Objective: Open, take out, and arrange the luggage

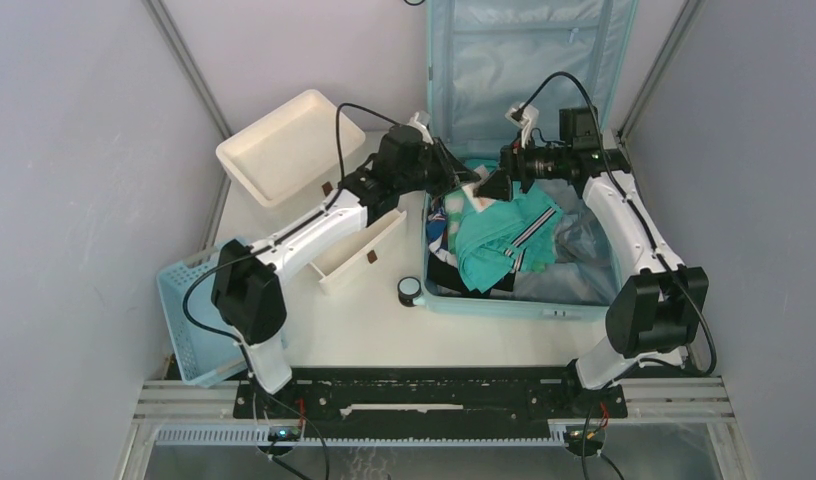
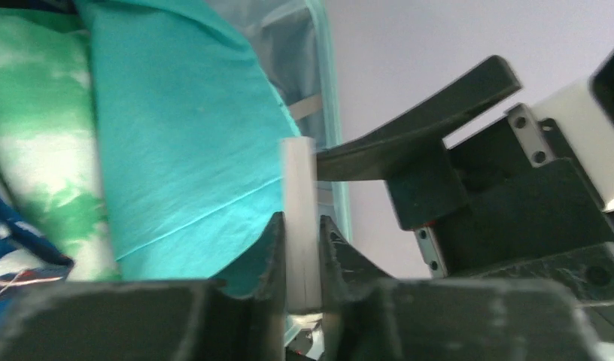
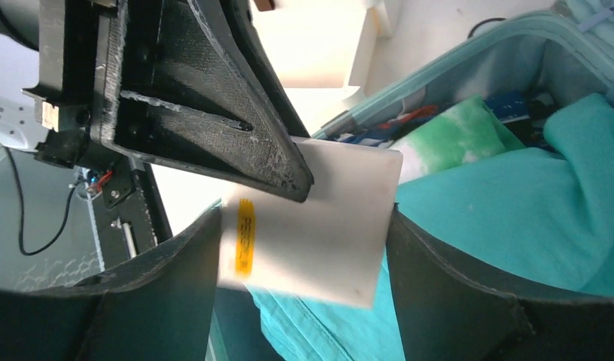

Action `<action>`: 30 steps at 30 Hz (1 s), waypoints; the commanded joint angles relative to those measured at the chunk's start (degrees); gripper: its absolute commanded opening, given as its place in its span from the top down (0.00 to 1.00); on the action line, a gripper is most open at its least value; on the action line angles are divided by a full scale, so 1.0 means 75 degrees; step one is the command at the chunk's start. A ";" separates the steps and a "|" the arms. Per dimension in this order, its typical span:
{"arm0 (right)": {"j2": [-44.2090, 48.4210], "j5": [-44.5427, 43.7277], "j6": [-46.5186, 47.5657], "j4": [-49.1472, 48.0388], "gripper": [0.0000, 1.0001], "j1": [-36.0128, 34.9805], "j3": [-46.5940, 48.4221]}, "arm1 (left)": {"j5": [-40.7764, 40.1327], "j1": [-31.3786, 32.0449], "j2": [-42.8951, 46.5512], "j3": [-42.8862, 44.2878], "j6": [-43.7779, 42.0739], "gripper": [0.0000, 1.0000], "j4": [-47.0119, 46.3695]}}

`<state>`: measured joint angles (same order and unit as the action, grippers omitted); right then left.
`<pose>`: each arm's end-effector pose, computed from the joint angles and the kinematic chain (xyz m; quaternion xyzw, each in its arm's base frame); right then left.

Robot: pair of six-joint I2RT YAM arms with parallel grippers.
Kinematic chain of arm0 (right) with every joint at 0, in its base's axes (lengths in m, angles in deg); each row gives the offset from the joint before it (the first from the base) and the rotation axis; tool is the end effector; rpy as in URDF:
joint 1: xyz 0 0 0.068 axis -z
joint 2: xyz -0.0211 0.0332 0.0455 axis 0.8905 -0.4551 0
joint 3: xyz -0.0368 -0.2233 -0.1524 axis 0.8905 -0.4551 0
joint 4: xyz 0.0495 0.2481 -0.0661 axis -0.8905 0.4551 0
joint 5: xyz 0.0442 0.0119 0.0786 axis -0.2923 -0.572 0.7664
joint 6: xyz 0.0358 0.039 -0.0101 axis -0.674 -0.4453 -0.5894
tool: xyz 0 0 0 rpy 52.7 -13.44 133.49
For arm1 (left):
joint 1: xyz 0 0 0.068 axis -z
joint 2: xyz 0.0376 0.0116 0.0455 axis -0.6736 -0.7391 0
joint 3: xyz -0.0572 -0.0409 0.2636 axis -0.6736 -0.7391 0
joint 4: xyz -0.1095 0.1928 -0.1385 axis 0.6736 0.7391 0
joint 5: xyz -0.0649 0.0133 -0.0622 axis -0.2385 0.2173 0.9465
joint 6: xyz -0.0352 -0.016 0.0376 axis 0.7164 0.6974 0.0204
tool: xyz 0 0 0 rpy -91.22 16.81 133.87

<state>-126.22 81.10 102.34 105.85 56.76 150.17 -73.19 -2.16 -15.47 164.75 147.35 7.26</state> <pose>0.3377 0.0667 0.3537 -0.3338 0.7531 0.4150 0.3862 0.3238 -0.2841 0.3472 -0.0689 0.8093 -0.5000 0.3005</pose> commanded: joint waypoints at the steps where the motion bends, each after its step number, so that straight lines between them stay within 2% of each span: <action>1: 0.0180 -0.0117 0.0349 0.0027 0.62 -0.0148 0.0465 | 0.0010 0.0092 0.0013 0.0457 -0.0461 0.92 0.0288; 2: 0.0166 -0.0131 0.0414 0.0087 0.60 -0.0184 0.0494 | 0.0008 0.0083 0.0044 0.0467 -0.0522 0.97 0.0301; 3: 0.0154 -0.0128 0.0474 0.0169 0.51 -0.0214 0.0509 | -0.0039 0.0090 0.0090 0.0458 -0.0614 1.00 0.0316; 5: 0.0138 -0.0147 0.0494 0.0227 0.31 -0.0270 0.0523 | -0.0178 0.0091 0.0270 0.0414 -0.0852 1.00 0.0344; 7: 0.0105 -0.0130 0.0565 0.0349 0.18 -0.0318 0.0576 | -0.0434 0.0091 0.0510 0.0269 -0.1170 1.00 0.0363; 8: 0.0090 -0.0081 0.0606 0.0449 0.15 -0.0324 0.0619 | -0.0582 0.0090 0.0660 0.0172 -0.1393 1.00 0.0356; 12: -0.0024 0.0381 0.0939 0.1073 0.09 -0.0169 0.0941 | -0.1436 0.0072 0.1393 -0.0479 -0.2646 1.00 0.0387; 16: 0.0028 0.1033 0.1194 0.1347 0.08 0.0129 0.0914 | -0.2555 0.0069 0.2383 -0.1477 -0.4641 1.00 0.0579; 22: 0.0057 0.1053 0.1286 0.1345 0.08 0.0237 0.0472 | -0.4238 0.0068 0.3690 -0.2787 -0.8033 1.00 0.0952; 26: 0.0026 0.1002 0.1266 0.1241 0.08 0.0203 0.0296 | -0.5398 0.0077 0.3809 -0.3231 -0.9902 1.00 0.1130; 30: -0.0042 0.0921 0.1268 0.1240 0.08 0.0200 0.0283 | -0.5975 0.0079 0.3306 -0.3448 -1.1063 1.00 0.1254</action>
<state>-126.68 86.95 110.62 116.08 58.44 152.14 -109.21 -1.74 12.35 141.23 80.58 16.22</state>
